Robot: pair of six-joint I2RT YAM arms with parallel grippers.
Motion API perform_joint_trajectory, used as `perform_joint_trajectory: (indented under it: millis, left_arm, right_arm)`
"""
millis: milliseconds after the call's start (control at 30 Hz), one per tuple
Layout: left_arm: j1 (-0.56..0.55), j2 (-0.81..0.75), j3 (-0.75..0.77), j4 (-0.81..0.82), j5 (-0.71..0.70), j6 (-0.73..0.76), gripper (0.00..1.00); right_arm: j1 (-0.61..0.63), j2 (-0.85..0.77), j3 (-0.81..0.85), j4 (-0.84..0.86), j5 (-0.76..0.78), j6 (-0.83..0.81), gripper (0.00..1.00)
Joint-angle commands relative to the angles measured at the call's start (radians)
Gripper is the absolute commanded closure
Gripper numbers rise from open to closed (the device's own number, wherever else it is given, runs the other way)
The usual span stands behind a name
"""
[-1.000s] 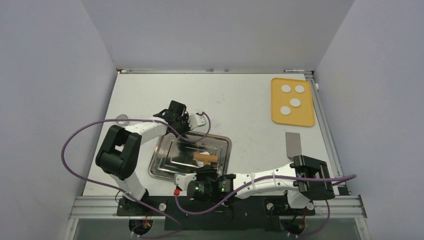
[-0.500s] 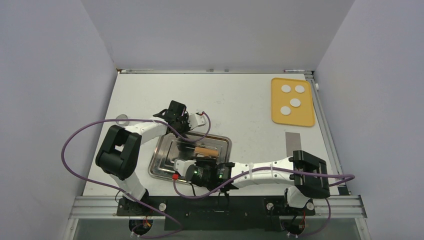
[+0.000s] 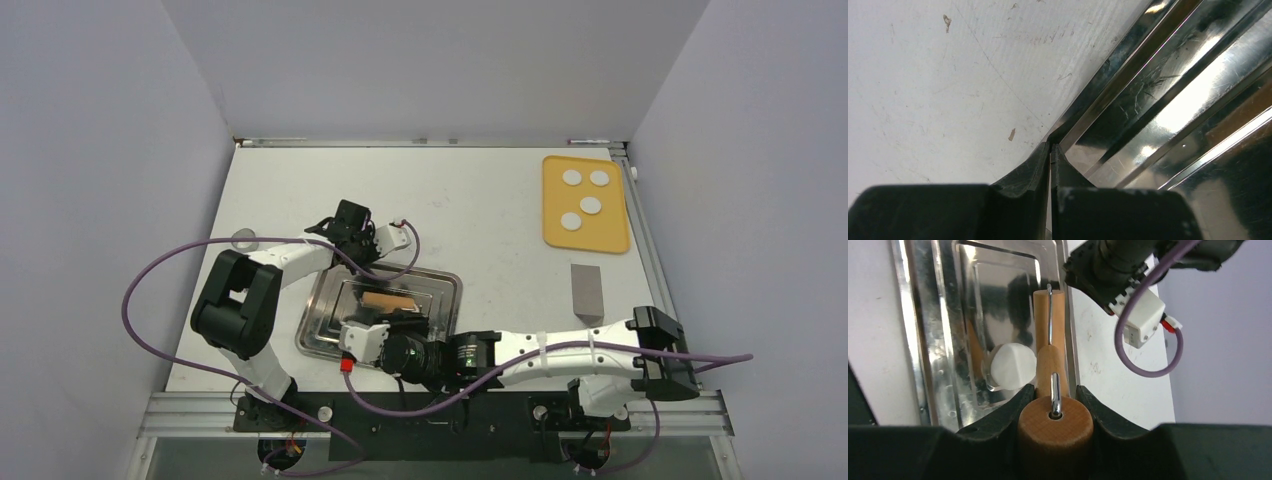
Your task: Roll out the dumpling wrappers from the dough
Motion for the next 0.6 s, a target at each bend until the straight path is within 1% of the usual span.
perform_joint_trajectory:
  millis: [0,133,233,367,467,567]
  left_arm:
    - [0.020,0.045,-0.018,-0.123,-0.009,-0.027,1.00]
    - [0.019,0.044,-0.019,-0.122,-0.008,-0.025,1.00]
    - [0.019,0.047,-0.017,-0.124,-0.009,-0.026,1.00]
    - [0.019,0.048,-0.016,-0.125,-0.009,-0.026,1.00]
    - [0.019,0.046,-0.016,-0.125,-0.009,-0.026,1.00]
    - [0.019,0.048,-0.016,-0.126,-0.008,-0.026,1.00]
  right_arm:
    - [0.034,0.008,-0.024,0.048,-0.006,-0.099,0.92]
    - [0.037,0.080,-0.015,0.006,-0.054,-0.106,0.92]
    - [0.045,0.141,-0.001,-0.071,-0.051,-0.081,0.92]
    - [0.087,0.196,-0.013,-0.172,-0.062,-0.035,0.92]
    - [0.107,0.207,-0.028,-0.222,-0.055,0.014,0.92]
    - [0.107,0.188,-0.047,-0.221,-0.067,0.026,0.92]
